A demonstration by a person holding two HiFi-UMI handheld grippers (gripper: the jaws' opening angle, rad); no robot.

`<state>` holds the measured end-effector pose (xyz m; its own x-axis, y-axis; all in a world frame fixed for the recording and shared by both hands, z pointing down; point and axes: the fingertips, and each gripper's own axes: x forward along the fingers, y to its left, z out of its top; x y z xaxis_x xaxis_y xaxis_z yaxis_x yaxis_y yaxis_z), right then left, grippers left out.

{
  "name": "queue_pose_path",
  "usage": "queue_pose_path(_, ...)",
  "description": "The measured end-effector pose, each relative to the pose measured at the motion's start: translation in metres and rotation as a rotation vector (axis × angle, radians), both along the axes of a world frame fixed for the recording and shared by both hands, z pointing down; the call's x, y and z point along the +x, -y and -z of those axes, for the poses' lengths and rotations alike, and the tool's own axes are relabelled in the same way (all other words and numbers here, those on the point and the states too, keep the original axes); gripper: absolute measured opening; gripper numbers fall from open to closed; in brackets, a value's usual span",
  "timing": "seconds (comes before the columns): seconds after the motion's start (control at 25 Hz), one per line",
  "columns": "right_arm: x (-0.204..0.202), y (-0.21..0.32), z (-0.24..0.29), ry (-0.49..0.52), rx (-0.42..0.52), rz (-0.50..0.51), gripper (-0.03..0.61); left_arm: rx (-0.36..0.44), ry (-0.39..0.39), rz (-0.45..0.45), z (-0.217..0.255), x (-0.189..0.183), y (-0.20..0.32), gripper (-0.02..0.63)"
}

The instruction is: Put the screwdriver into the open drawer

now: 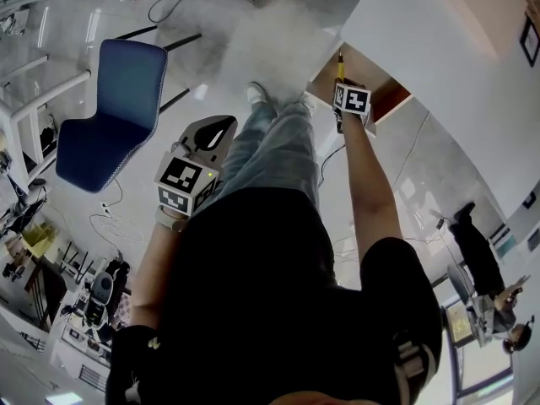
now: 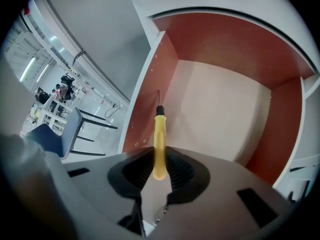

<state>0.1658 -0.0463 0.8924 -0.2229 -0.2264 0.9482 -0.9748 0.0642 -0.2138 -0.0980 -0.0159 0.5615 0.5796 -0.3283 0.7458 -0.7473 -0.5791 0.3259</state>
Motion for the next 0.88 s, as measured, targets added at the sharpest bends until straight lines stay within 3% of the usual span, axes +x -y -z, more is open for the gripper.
queue_pose_path(0.52, -0.007, -0.003, -0.046, -0.003, -0.061, 0.022, 0.081, -0.047, 0.012, 0.035, -0.032, -0.012, -0.011, 0.003)
queue_pose_path(0.88, -0.015, 0.000, -0.034, 0.021, -0.040, 0.039, 0.114, -0.052, -0.002, 0.055, -0.028, -0.010, -0.011, 0.003)
